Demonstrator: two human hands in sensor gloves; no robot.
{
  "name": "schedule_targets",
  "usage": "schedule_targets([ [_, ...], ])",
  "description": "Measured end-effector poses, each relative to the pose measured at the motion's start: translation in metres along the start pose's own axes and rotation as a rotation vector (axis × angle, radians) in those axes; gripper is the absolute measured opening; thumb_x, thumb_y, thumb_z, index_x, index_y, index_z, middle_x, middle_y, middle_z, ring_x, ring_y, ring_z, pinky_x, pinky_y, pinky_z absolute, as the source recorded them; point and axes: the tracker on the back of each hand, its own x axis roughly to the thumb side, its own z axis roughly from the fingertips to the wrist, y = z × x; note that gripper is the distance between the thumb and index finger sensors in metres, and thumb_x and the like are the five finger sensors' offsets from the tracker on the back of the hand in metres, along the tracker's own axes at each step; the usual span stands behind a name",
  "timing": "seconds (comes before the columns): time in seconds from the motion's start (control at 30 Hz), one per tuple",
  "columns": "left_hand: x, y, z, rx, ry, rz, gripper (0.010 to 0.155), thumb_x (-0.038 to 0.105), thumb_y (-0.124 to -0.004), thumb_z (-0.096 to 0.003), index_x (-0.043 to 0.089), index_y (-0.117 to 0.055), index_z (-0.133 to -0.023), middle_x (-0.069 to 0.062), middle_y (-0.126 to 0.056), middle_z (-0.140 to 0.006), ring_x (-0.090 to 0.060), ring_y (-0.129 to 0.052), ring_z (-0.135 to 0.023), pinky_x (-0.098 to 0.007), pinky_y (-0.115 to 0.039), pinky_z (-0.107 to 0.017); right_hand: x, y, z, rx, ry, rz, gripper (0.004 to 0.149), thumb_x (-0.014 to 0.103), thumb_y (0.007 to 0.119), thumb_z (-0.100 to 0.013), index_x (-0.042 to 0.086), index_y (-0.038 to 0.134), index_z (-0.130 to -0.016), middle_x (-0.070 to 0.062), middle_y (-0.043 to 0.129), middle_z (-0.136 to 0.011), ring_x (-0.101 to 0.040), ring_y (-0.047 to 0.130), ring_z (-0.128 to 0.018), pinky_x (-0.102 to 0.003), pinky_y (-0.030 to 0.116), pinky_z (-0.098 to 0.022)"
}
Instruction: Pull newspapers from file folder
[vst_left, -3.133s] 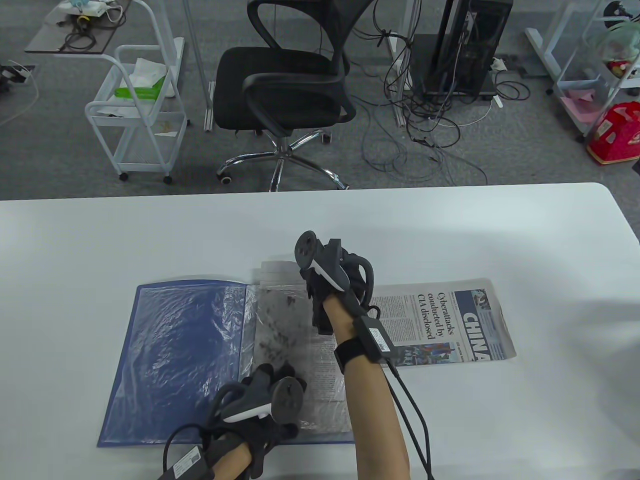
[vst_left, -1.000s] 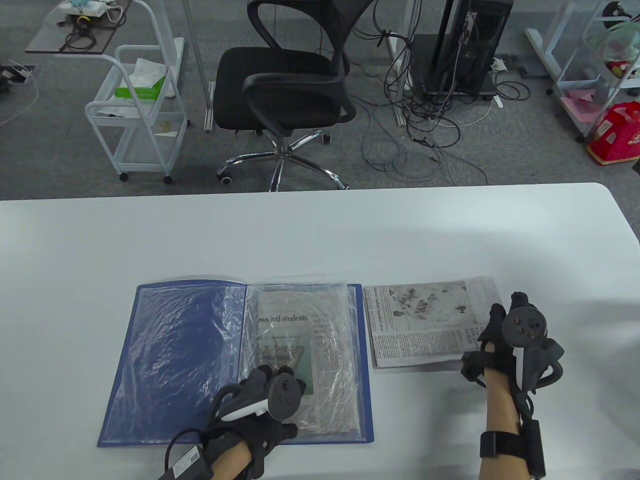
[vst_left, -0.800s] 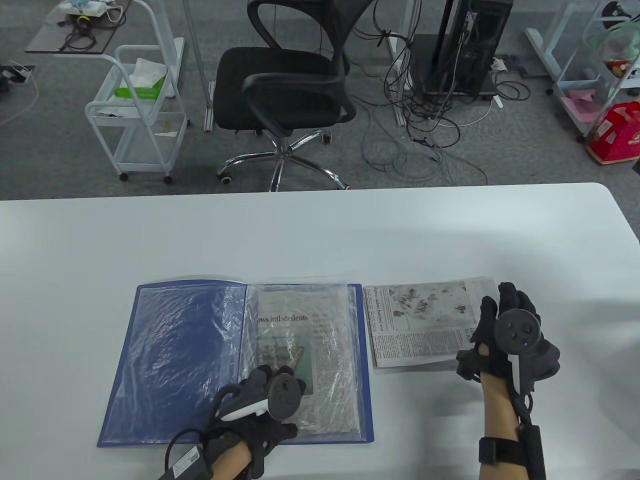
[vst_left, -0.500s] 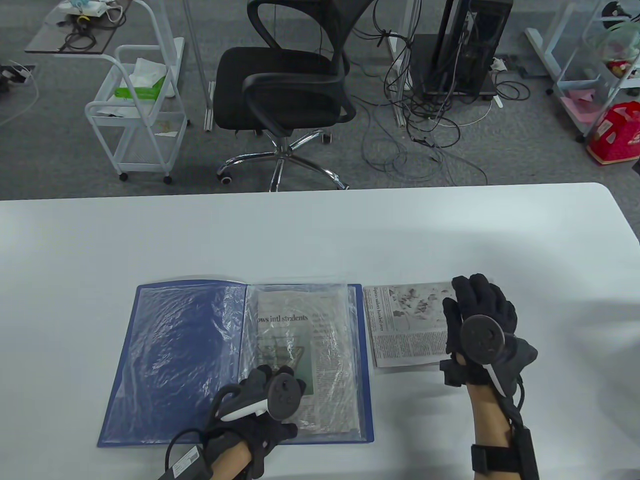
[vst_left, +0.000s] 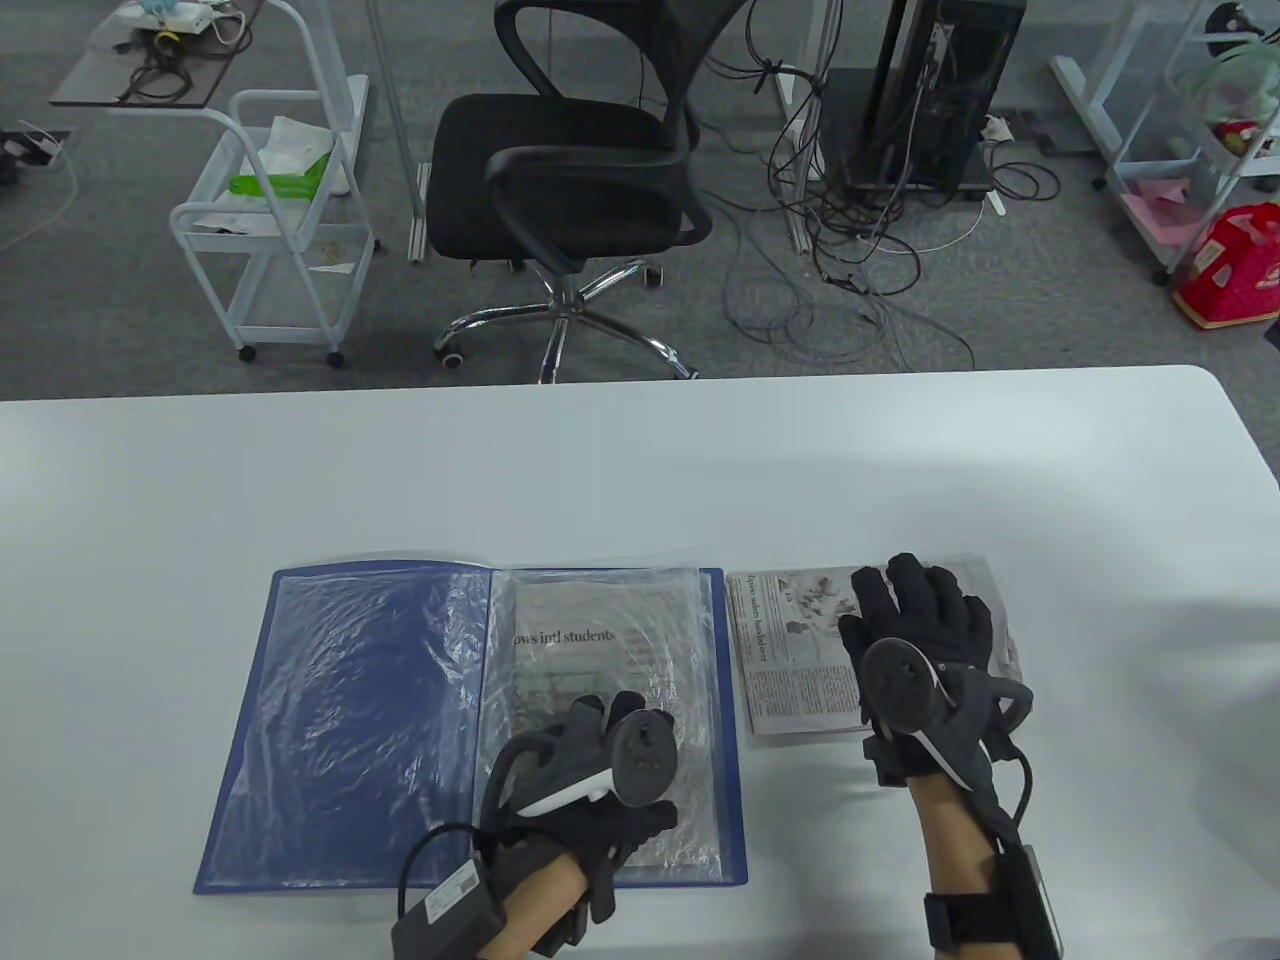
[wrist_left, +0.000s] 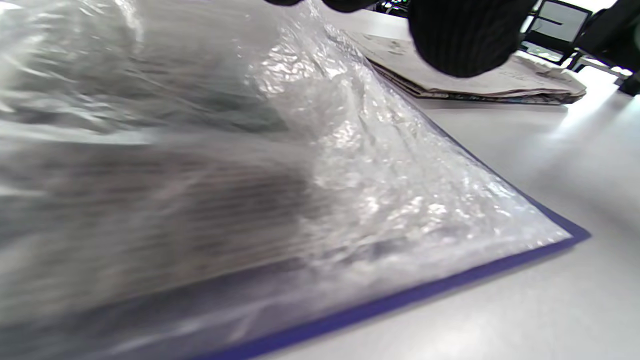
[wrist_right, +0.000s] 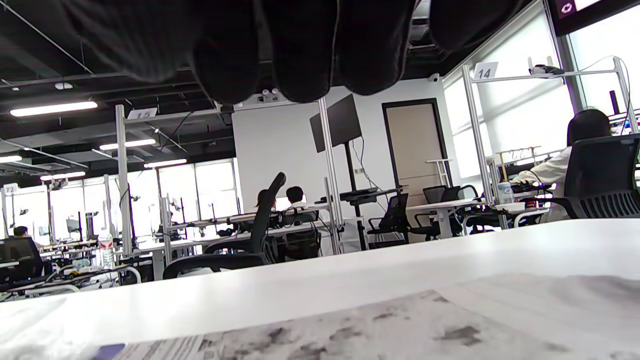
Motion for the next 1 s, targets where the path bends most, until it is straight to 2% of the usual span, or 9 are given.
schedule_targets([
  [0.17, 0.006, -0.027, -0.027, -0.094, 0.175, 0.097, 0.102, 0.063, -0.064, -0.0436, 0.003, -0.014, -0.109, -0.031, -0.005, -0.110, -0.064, -0.016, -0.097, -0.072, -0.036, -0.066, 0.000, 0.006, 0.000, 0.032, 0.001, 0.006, 0.054, 0.050, 0.072, -0.040, 0.036, 0.072, -0.092, -0.003, 0.072, -0.107, -0.039, 0.073, -0.100, -0.066, 0.056, -0.069],
  [0.27, 0.006, -0.037, -0.030, -0.078, 0.229, 0.111, 0.094, 0.057, -0.065, -0.0459, 0.009, -0.014, -0.108, -0.023, -0.001, -0.109, -0.058, -0.009, -0.096, -0.070, -0.028, -0.065, 0.001, 0.006, 0.000, 0.039, 0.000, -0.001, 0.054, 0.051, 0.072, -0.040, 0.036, 0.072, -0.092, -0.003, 0.072, -0.107, -0.039, 0.073, -0.100, -0.066, 0.056, -0.069],
  [0.4, 0.004, -0.025, -0.025, 0.064, 0.245, 0.073, 0.066, 0.039, -0.068, -0.0511, 0.019, -0.044, -0.109, -0.013, -0.031, -0.114, -0.052, -0.038, -0.100, -0.064, -0.049, -0.067, 0.003, 0.008, 0.000, 0.057, 0.000, -0.006, 0.054, 0.051, 0.072, -0.040, 0.036, 0.072, -0.092, -0.003, 0.072, -0.107, -0.038, 0.073, -0.100, -0.066, 0.056, -0.069],
  [0.47, -0.002, -0.013, -0.019, 0.119, 0.224, 0.086, 0.063, 0.037, -0.071, -0.0501, 0.016, -0.059, -0.108, -0.016, -0.048, -0.114, -0.052, -0.055, -0.099, -0.062, -0.061, -0.066, 0.004, 0.009, 0.000, 0.063, -0.005, 0.000, 0.054, 0.051, 0.072, -0.040, 0.037, 0.072, -0.092, -0.003, 0.072, -0.106, -0.038, 0.073, -0.100, -0.066, 0.057, -0.069],
  [0.53, -0.013, 0.007, -0.005, 0.170, 0.201, 0.216, 0.063, 0.036, -0.071, -0.0502, 0.013, -0.064, -0.108, -0.021, -0.056, -0.113, -0.053, -0.066, -0.098, -0.062, -0.067, -0.064, 0.003, 0.009, 0.000, 0.061, -0.003, -0.001, 0.054, 0.051, 0.072, -0.040, 0.036, 0.072, -0.092, -0.003, 0.072, -0.106, -0.038, 0.074, -0.099, -0.065, 0.057, -0.069],
  [0.67, -0.062, 0.049, 0.042, 0.379, 0.185, 0.523, 0.063, 0.036, -0.071, -0.0503, 0.009, -0.068, -0.108, -0.024, -0.060, -0.112, -0.056, -0.068, -0.098, -0.064, -0.065, -0.064, -0.001, 0.007, -0.001, 0.057, 0.013, -0.018, 0.054, 0.051, 0.072, -0.040, 0.036, 0.072, -0.092, -0.004, 0.073, -0.106, -0.038, 0.075, -0.099, -0.065, 0.058, -0.069],
  [0.73, -0.093, 0.058, 0.063, 0.451, 0.220, 0.581, 0.064, 0.036, -0.071, -0.0506, 0.008, -0.068, -0.108, -0.025, -0.061, -0.112, -0.056, -0.068, -0.098, -0.065, -0.065, -0.063, -0.002, 0.007, -0.001, 0.057, 0.021, -0.022, 0.054, 0.051, 0.072, -0.040, 0.036, 0.072, -0.092, -0.004, 0.073, -0.106, -0.038, 0.075, -0.098, -0.065, 0.058, -0.069],
  [0.83, -0.140, 0.057, 0.088, 0.514, 0.301, 0.638, 0.064, 0.037, -0.070, -0.0509, 0.008, -0.067, -0.108, -0.024, -0.060, -0.113, -0.056, -0.066, -0.099, -0.065, -0.063, -0.064, -0.003, 0.008, -0.001, 0.061, 0.029, -0.024, 0.054, 0.051, 0.072, -0.040, 0.036, 0.072, -0.092, -0.003, 0.073, -0.106, -0.037, 0.075, -0.098, -0.065, 0.058, -0.069],
  [1.0, -0.198, 0.040, 0.108, 0.558, 0.490, 0.692, 0.064, 0.036, -0.071, -0.0510, 0.008, -0.066, -0.109, -0.025, -0.057, -0.114, -0.057, -0.062, -0.100, -0.066, -0.061, -0.065, -0.003, 0.011, 0.000, 0.074, 0.032, -0.007, 0.054, 0.051, 0.072, -0.040, 0.036, 0.072, -0.092, -0.004, 0.074, -0.105, -0.037, 0.076, -0.098, -0.065, 0.059, -0.068],
])
